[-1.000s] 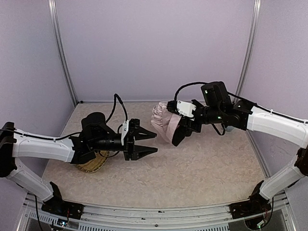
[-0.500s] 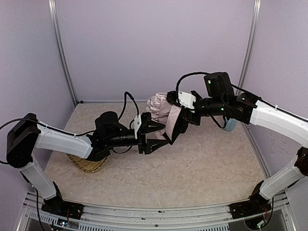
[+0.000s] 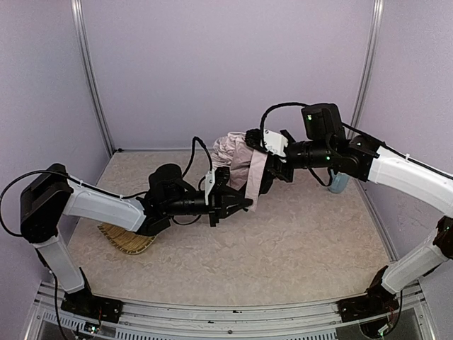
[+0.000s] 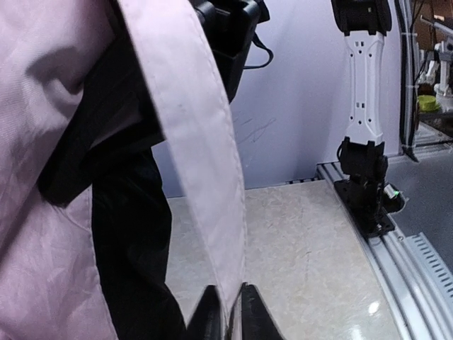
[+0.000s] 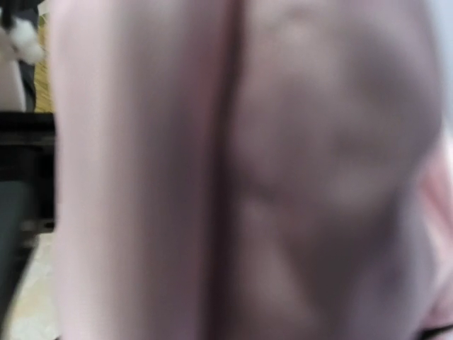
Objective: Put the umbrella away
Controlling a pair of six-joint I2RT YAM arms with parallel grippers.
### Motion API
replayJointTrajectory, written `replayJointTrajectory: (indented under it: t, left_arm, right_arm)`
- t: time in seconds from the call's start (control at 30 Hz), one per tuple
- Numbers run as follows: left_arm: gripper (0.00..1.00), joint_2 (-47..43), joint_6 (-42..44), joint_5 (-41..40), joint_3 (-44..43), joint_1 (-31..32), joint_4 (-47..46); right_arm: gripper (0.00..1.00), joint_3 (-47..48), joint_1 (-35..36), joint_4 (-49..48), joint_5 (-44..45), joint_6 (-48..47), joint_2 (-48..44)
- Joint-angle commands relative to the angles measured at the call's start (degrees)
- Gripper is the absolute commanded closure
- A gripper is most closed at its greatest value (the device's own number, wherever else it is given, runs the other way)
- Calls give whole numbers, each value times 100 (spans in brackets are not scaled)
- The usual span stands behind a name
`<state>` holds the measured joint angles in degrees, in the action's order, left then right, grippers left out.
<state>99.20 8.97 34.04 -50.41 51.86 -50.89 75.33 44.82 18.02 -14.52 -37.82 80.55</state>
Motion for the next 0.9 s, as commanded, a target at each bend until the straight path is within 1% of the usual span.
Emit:
replayJointTrajectory:
  t: [0.0, 0.17, 0.3, 0.37, 0.43, 0.53, 0.63, 0.7, 0.77, 0.87]
  left_arm:
    - [100, -101, -148, 521, -167, 75, -16]
    - [100, -371, -93, 590, 95, -3, 489]
    - [100, -589, -131, 658, 650, -321, 638]
    - [100, -616, 53, 601, 760, -410, 925]
    - [100, -555, 321, 475, 778, -474, 1302]
    - [100, -369, 473, 293, 726, -610, 1663]
    - [100, -159, 824, 168, 552, -737, 2035]
    - [100, 56, 1107, 126, 336, -804, 2326]
    - [100, 303, 1393, -2, 78, -930, 2641]
    - [100, 606, 1798, -157, -269, -1156, 2756]
  right_arm:
    - [100, 68, -73, -448, 59, 166, -209]
    - [100, 16, -333, -491, 137, 458, -310]
    - [100, 9, -808, -498, 43, 725, -499]
    - [100, 12, -977, -486, -53, 783, -575]
    - [100, 24, -1038, -461, -126, 794, -629]
    - [100, 108, -1054, -377, -347, 794, -655]
    - [100, 254, -1054, -230, -606, 772, -661]
    - [100, 366, -1053, -100, -1016, 696, -685]
    - [100, 491, -1054, 232, -1785, 470, -705]
    - [100, 534, -1014, 650, -2800, 271, -715]
